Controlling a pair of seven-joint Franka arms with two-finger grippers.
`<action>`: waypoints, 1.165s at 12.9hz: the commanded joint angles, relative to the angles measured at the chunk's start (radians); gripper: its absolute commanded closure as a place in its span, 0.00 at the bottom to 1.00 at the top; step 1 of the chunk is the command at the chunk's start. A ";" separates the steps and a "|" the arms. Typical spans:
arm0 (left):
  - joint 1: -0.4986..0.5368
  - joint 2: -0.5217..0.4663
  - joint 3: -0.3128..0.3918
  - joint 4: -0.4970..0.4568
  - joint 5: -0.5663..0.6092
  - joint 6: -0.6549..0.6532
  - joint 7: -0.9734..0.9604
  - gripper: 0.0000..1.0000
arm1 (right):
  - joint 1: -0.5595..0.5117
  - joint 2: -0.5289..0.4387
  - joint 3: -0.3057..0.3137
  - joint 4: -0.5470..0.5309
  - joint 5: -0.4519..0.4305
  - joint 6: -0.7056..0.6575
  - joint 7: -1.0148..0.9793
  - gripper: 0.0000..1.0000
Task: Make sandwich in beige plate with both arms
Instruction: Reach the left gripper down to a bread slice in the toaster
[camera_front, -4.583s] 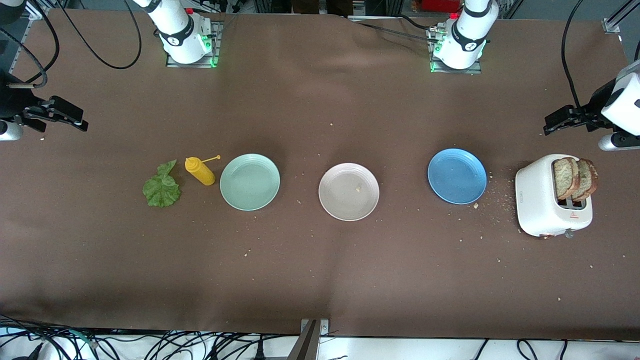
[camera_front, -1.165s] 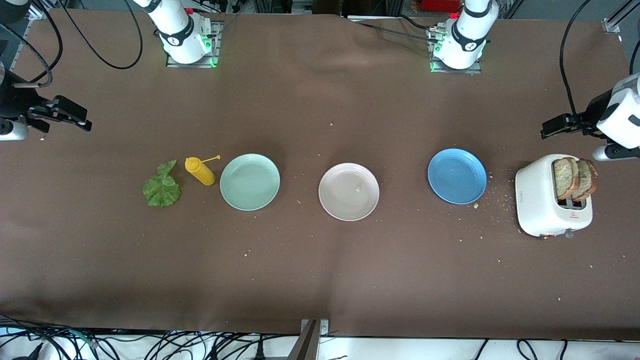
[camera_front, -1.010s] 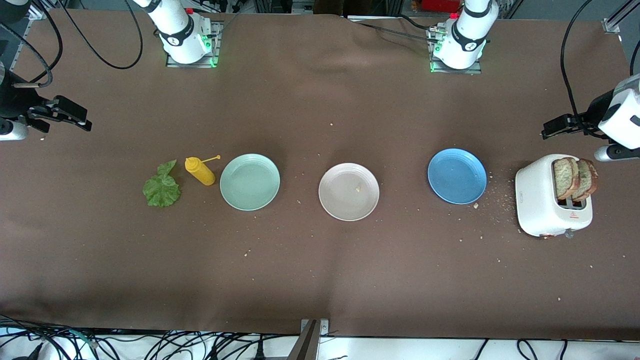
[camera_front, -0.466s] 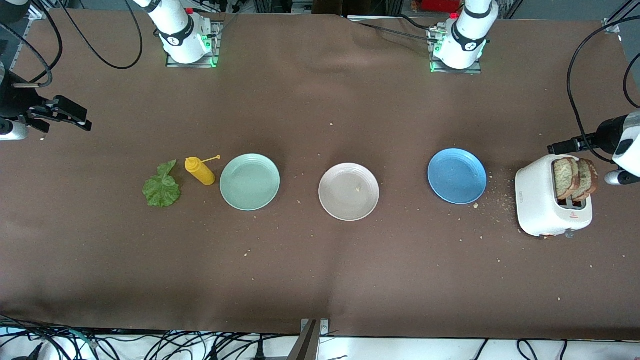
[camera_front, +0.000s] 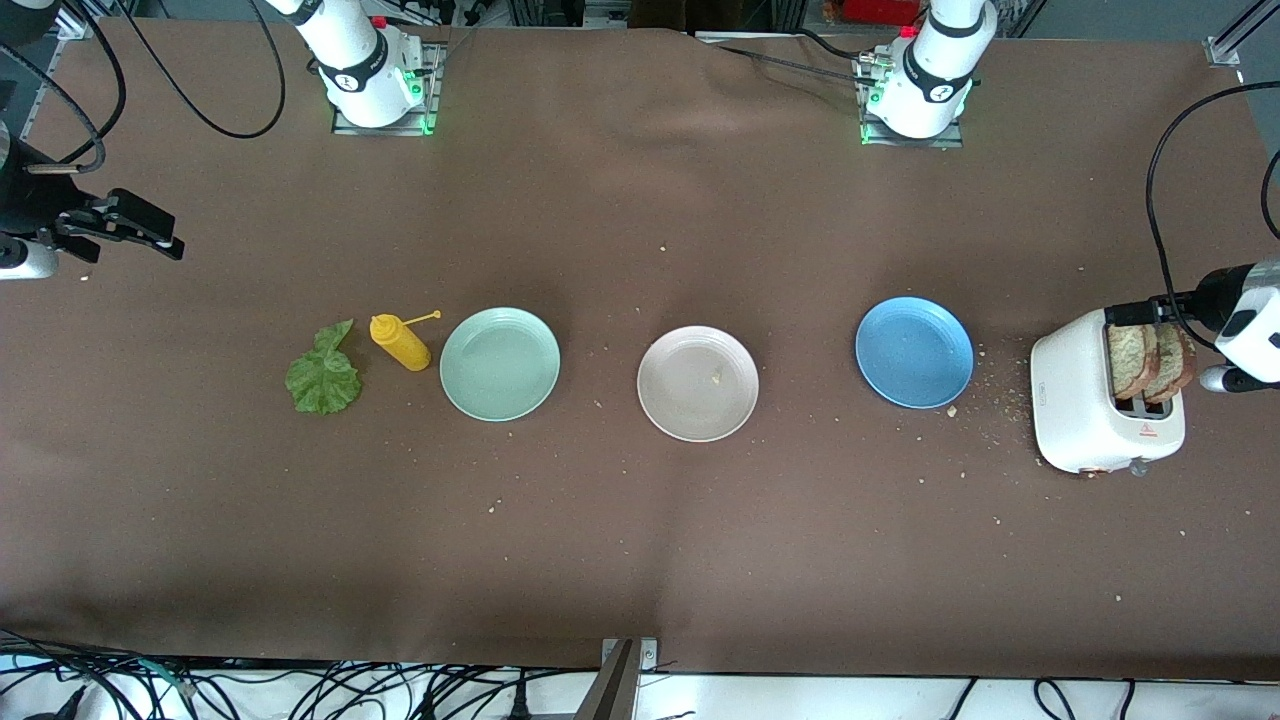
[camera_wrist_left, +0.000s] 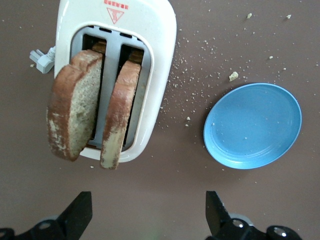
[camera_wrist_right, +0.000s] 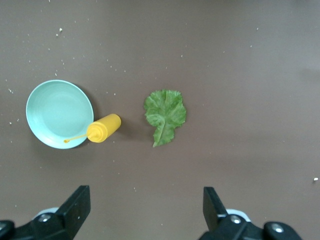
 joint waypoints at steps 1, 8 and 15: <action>0.007 0.047 -0.008 0.039 0.030 0.034 0.036 0.00 | 0.005 0.038 0.006 0.023 0.018 -0.068 -0.007 0.00; 0.005 0.131 -0.011 0.039 0.097 0.126 0.044 0.26 | -0.008 0.120 -0.003 0.015 0.101 -0.039 -0.316 0.00; 0.010 0.128 -0.014 0.077 0.128 0.114 0.111 1.00 | -0.102 0.315 -0.035 -0.011 0.394 0.002 -1.015 0.00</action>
